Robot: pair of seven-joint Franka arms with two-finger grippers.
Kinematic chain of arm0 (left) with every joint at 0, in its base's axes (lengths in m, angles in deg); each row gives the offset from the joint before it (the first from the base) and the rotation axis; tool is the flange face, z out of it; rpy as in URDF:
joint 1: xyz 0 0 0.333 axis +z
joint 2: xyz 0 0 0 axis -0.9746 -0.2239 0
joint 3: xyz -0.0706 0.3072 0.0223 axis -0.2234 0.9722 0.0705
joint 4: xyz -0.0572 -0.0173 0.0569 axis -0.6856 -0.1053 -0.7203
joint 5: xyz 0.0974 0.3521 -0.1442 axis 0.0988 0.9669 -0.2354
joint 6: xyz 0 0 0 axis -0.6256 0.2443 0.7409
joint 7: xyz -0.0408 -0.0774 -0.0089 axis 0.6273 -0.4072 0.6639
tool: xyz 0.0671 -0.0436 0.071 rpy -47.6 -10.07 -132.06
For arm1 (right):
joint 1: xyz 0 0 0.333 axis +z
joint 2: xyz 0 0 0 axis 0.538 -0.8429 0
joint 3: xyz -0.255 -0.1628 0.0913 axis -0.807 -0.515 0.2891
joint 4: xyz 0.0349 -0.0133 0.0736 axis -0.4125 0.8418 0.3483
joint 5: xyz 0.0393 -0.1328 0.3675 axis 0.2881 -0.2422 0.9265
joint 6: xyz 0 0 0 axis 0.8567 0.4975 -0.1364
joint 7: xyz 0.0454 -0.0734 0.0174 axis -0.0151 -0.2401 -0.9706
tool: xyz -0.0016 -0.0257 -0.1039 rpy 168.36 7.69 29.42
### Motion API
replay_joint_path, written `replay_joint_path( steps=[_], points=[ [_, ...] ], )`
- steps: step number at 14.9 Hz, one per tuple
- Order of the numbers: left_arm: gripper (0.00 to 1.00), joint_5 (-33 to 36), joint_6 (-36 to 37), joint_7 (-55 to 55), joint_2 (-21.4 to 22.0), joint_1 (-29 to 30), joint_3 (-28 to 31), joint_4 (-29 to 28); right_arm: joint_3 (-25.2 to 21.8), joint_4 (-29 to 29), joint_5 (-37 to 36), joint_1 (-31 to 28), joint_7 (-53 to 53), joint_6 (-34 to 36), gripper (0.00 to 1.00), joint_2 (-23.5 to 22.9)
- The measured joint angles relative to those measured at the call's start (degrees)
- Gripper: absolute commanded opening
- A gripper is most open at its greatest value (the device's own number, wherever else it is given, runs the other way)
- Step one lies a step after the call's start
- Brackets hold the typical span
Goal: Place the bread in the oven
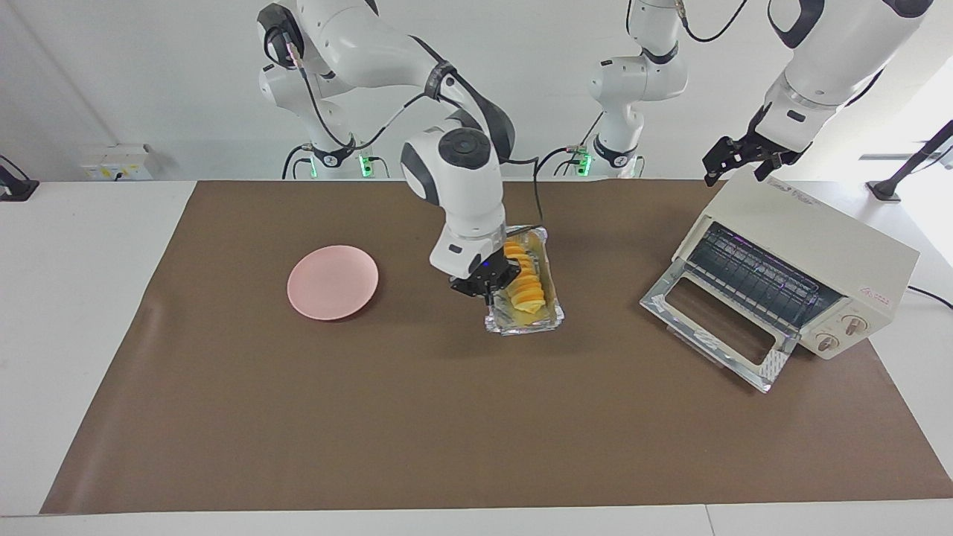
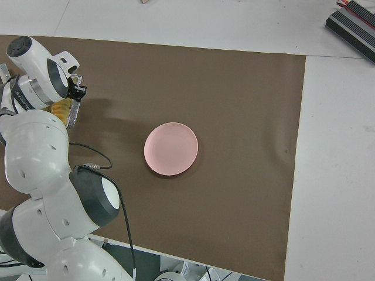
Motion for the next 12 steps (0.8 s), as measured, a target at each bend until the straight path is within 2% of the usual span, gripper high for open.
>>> replay_joint_path(
  steps=[2, 4, 5, 6, 9, 12],
  points=[
    [1.00, 0.0, 0.0, 0.0, 0.0, 0.0, 0.0, 0.0, -0.5, 4.6, 0.0, -0.2, 0.0, -6.1, 0.00, -0.6],
    [1.00, 0.0, 0.0, 0.0, 0.0, 0.0, 0.0, 0.0, -0.6, 7.2, 0.0, -0.5, 0.0, -9.0, 0.00, -0.6],
    [1.00, 0.0, 0.0, 0.0, 0.0, 0.0, 0.0, 0.0, -0.5, 7.5, 0.0, -0.4, 0.1, -9.1, 0.44, -0.5],
    [1.00, 0.0, 0.0, 0.0, 0.0, 0.0, 0.0, 0.0, -0.4, 7.5, 0.0, -0.3, 0.4, -9.1, 0.99, -0.2],
    [1.00, 0.0, 0.0, 0.0, 0.0, 0.0, 0.0, 0.0, -0.4, 7.4, 0.1, 0.1, 3.1, -8.1, 1.00, 0.8],
    [1.00, 0.0, 0.0, 0.0, 0.0, 0.0, 0.0, 0.0, -0.7, 3.4, 0.1, -0.5, 4.4, 2.1, 1.00, 2.0]
  ],
)
